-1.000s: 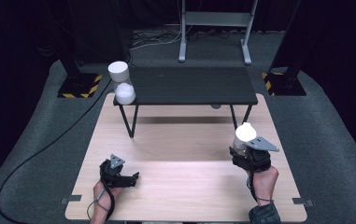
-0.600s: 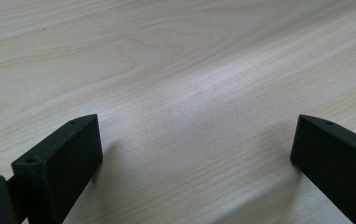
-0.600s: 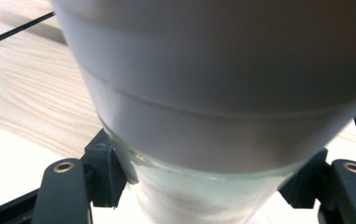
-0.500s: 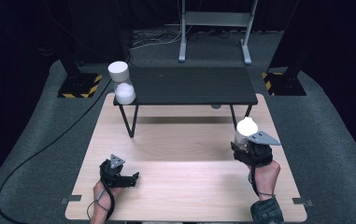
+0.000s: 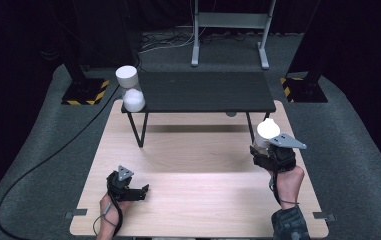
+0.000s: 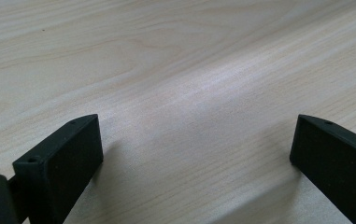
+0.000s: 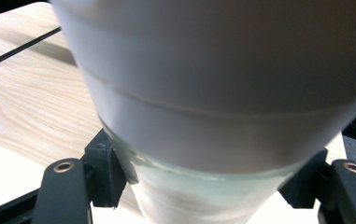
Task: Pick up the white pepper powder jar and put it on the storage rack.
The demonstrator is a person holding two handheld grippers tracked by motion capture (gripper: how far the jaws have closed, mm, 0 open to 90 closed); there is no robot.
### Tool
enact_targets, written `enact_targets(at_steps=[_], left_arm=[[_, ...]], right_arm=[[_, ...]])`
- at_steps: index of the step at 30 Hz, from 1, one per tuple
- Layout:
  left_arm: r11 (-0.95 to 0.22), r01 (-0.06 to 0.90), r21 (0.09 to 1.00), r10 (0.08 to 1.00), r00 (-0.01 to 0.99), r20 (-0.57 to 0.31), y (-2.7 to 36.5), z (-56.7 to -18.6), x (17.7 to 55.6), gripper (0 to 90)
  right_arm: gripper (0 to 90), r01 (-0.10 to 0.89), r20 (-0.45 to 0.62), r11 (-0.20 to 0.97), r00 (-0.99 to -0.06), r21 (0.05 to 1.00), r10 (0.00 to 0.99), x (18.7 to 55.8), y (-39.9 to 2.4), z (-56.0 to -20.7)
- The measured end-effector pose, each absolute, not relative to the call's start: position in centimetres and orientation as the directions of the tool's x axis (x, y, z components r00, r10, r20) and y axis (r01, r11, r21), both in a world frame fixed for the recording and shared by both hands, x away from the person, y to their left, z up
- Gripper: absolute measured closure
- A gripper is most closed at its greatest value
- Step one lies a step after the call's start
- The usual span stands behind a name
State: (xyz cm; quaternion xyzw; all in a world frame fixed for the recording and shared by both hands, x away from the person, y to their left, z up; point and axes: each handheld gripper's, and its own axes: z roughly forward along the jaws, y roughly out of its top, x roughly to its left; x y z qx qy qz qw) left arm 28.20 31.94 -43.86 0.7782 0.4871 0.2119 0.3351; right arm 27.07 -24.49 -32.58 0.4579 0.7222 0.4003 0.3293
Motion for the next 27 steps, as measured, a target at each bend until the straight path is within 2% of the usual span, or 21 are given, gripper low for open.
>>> enact_targets(at_steps=[27], left_arm=[[-0.303, 0.615, 0.728, 0.898, 0.440, 0.002, 32.0, -43.8, 28.2, 2.6]], right_arm=[[30.2, 0.387, -0.086, 0.242, -0.380, 0.890, 0.921, 28.8, -25.9, -29.4]])
